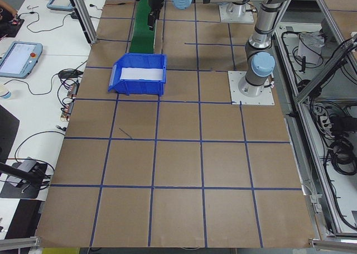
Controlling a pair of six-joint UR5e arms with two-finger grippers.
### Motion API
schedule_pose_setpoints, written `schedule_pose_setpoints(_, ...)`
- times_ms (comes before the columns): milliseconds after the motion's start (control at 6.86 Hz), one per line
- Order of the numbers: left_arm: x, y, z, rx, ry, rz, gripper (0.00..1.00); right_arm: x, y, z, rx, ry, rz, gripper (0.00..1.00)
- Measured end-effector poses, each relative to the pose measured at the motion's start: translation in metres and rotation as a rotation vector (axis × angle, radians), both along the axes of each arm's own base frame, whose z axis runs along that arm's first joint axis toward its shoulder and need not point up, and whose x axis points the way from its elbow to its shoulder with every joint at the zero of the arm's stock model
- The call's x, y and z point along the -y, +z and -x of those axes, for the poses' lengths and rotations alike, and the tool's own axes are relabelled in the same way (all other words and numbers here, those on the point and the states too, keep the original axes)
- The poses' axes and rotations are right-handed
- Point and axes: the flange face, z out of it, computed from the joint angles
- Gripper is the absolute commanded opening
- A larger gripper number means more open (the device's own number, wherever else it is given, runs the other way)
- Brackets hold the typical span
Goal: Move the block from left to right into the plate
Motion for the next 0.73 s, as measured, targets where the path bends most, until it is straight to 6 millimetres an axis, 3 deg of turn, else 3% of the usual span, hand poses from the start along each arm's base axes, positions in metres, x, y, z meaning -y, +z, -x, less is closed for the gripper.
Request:
schedule_pose_setpoints(146,0.0,0.0,0.0,0.0,0.0,0.0,1.0,0.006,0.026,-0.02,0.015,-0.009,-0.005,1.0)
schedule_pose_setpoints(292,0.0,0.0,0.0,0.0,0.0,0.0,1.0,0.02,0.075,-0.07,0.028,-0.013,-0.016,1.0)
schedule_pose_setpoints(438,0.0,0.0,0.0,0.0,0.0,0.0,1.0,0.03,0.128,-0.138,0.028,0.011,-0.039,1.0)
schedule_pose_setpoints(729,0.0,0.0,0.0,0.0,0.0,0.0,1.0,0.043,0.2,-0.255,0.054,0.042,-0.098,1.0)
